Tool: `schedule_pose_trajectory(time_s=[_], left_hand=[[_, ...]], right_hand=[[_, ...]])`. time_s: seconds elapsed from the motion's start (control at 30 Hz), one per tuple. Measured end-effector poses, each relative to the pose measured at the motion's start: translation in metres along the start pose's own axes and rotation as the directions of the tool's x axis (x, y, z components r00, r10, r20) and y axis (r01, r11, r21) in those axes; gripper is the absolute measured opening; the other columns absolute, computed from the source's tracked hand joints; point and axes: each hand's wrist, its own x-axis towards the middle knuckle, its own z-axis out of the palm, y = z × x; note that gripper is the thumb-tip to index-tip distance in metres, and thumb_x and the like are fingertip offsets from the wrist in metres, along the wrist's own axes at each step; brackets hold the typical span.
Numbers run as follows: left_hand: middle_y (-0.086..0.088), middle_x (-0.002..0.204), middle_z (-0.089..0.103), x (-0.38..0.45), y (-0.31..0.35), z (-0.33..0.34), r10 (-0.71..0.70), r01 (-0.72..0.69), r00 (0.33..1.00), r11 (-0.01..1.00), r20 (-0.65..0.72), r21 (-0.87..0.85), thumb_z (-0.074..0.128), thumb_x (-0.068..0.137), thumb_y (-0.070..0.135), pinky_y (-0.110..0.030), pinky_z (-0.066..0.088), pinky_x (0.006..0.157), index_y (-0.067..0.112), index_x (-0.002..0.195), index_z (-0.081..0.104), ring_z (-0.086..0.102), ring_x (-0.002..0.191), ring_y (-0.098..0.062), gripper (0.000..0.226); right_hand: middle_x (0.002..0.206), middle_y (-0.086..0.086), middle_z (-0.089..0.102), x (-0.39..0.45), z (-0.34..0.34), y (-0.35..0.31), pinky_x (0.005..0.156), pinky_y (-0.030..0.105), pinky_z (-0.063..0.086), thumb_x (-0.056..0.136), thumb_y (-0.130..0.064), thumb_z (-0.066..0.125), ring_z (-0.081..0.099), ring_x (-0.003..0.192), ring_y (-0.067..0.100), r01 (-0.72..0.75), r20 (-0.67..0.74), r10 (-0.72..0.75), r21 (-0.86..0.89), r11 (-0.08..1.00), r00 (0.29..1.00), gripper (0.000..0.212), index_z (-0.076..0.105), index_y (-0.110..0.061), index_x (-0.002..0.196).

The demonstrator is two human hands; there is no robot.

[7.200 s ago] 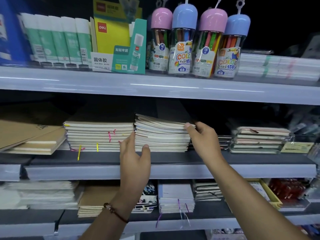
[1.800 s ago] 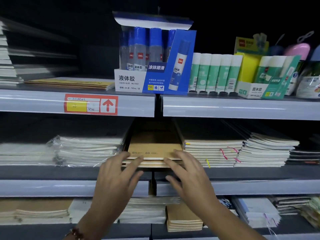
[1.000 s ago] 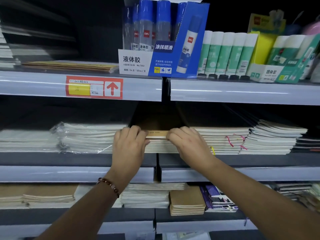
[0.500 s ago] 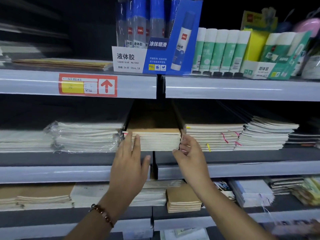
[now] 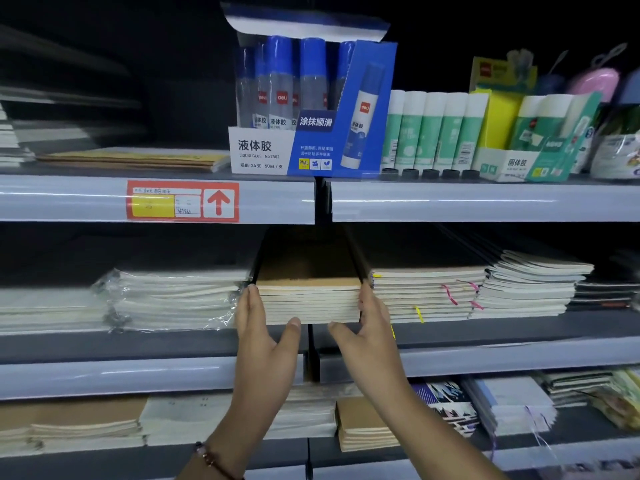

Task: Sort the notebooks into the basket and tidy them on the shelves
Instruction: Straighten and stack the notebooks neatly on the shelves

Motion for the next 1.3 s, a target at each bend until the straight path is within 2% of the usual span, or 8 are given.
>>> schedule_pose_trajectory(time_s=[0.13,0.23,0.4,0.53,0.7,0.9,1.07,1.3], left_hand=[[0.027,0.145,0.016,0.001,-0.003,0.002,0.042,-0.042,0.999,0.998,-0.020,-0.042,0.055,0.100,0.013,0.013,0.018,0.086,0.029,0.154,0.021,0.019,0.110,0.040,0.065],[0.033,0.152,0.001,0.001,-0.008,-0.004,0.082,-0.083,0.996,0.996,0.041,0.016,0.052,0.102,0.017,0.014,0.010,0.090,0.028,0.159,0.008,0.003,0.119,0.040,0.073],[0.018,0.149,-0.046,0.003,-0.023,-0.005,0.231,-0.294,0.952,0.872,0.202,0.391,0.034,0.104,0.046,-0.025,-0.010,0.117,0.035,0.144,-0.030,-0.036,0.142,-0.003,0.076],[0.008,0.141,-0.053,0.012,-0.023,-0.006,0.174,-0.245,0.968,0.805,0.179,0.540,0.023,0.102,0.057,-0.029,-0.013,0.118,0.022,0.144,-0.032,-0.038,0.139,-0.010,0.078],[0.001,0.151,-0.043,0.009,-0.032,-0.011,0.223,-0.334,0.942,0.697,0.250,0.634,0.014,0.100,0.061,-0.033,-0.009,0.123,0.018,0.149,-0.024,-0.033,0.144,-0.016,0.075],[-0.014,0.162,0.020,0.013,-0.046,-0.028,0.235,-0.483,0.875,0.435,0.422,0.760,0.016,0.100,0.062,-0.035,0.004,0.120,0.003,0.151,0.034,0.017,0.150,-0.024,0.081],[-0.006,0.163,-0.020,0.011,-0.035,-0.027,0.206,-0.467,0.884,0.450,0.420,0.761,-0.017,0.082,0.071,-0.031,-0.015,0.118,0.009,0.158,-0.001,-0.016,0.151,-0.019,0.099],[0.002,0.166,-0.009,0.014,-0.032,-0.028,0.158,-0.510,0.850,0.481,0.502,0.713,0.018,0.101,0.062,-0.032,0.003,0.124,0.018,0.160,0.012,-0.003,0.154,-0.017,0.074]], right_hand=[[0.145,-0.011,0.027,0.002,0.003,-0.003,0.070,0.006,0.043,0.091,-0.025,0.063,0.056,0.084,-0.003,-0.028,0.028,0.032,-0.119,0.993,0.999,0.083,0.014,-0.031,0.158],[0.147,-0.013,0.022,0.001,0.008,-0.002,0.066,0.008,0.042,0.090,-0.026,0.063,0.055,0.087,0.000,-0.008,0.048,0.017,-0.176,0.984,0.999,0.087,0.009,-0.028,0.159],[0.158,-0.007,0.007,-0.006,0.005,-0.002,0.086,0.016,0.043,0.092,-0.032,0.061,0.045,0.120,0.011,0.081,0.090,-0.048,-0.403,0.912,0.995,0.084,0.009,-0.026,0.158],[0.163,0.011,0.015,-0.008,0.011,-0.002,0.114,0.036,0.035,0.094,-0.038,0.056,0.034,0.143,0.028,0.303,0.163,-0.267,-0.693,0.654,0.950,0.072,0.023,-0.019,0.156],[0.167,0.007,0.006,0.006,0.002,-0.004,0.125,0.040,0.010,0.093,-0.058,0.021,0.008,0.154,0.023,0.437,0.358,-0.251,-0.748,0.499,0.899,0.078,0.019,-0.015,0.158],[0.163,-0.003,-0.015,0.015,-0.028,0.005,0.123,0.031,-0.004,0.098,-0.064,0.022,-0.015,0.150,0.009,0.522,0.482,-0.203,-0.761,0.384,0.852,0.078,0.008,-0.019,0.159],[0.165,0.000,-0.011,0.016,-0.027,0.001,0.119,0.028,-0.007,0.093,-0.066,0.015,-0.016,0.148,0.008,0.524,0.496,-0.178,-0.766,0.371,0.850,0.082,0.012,-0.017,0.159],[0.167,0.002,0.006,0.003,-0.024,-0.001,0.121,0.030,0.002,0.102,-0.057,0.023,0.006,0.154,0.018,0.581,0.595,-0.123,-0.686,0.438,0.794,0.068,0.022,-0.019,0.158]])
